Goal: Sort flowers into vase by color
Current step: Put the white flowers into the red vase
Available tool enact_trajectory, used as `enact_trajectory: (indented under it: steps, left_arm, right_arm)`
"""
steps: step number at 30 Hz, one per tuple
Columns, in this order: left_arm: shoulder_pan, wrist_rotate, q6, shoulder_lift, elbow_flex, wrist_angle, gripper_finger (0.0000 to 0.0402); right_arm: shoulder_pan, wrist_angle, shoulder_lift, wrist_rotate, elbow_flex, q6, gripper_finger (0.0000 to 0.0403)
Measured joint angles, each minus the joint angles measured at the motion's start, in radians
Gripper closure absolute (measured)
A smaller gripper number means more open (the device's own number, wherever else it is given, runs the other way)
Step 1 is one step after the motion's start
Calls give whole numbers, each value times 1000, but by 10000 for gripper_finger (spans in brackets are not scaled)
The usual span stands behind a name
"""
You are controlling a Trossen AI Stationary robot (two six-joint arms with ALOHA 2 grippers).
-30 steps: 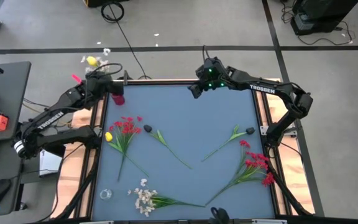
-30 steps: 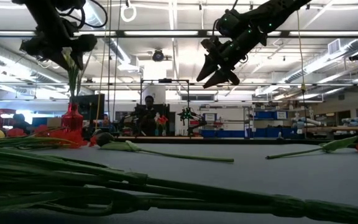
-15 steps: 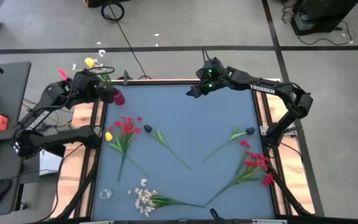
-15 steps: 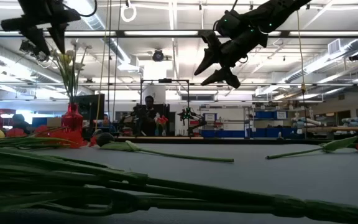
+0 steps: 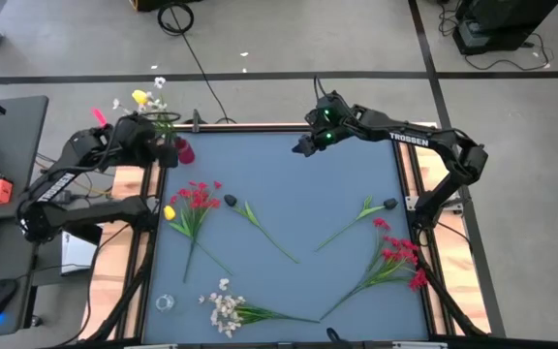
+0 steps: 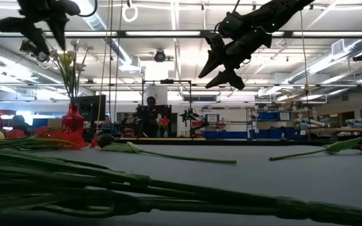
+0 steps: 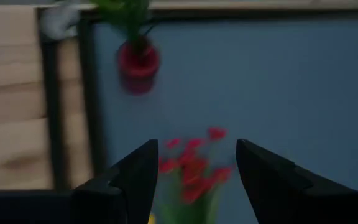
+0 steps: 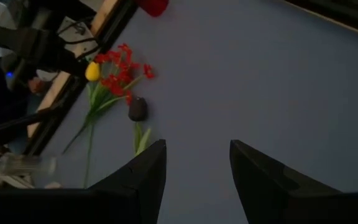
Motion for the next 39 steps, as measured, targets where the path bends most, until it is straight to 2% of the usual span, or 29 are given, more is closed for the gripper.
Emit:
enact_trajectory:
  steps: [6,12,20,25,29,39]
  left_arm:
    - [-161,-7,-116,36,-132,254,199]
    - [-373,-7,-297,112,-235,296,221]
    - [-627,-33,-605,195,-352,344,223]
    - [-761,-33,-761,257,-375,370,223]
    - [-850,-33,-869,308,-375,388,223]
    - [-1061,-7,-1117,422,-375,555,223]
  right_arm:
    - [-1,-26,-1,-4,0,-7,218]
    - [10,-68,-1,-23,0,-15,218]
    - [58,-195,-1,-14,0,-60,218]
    - [138,-271,-1,-12,0,-96,218]
    - [211,-275,-1,-8,0,-98,218]
    - [386,-261,-1,61,0,-64,217]
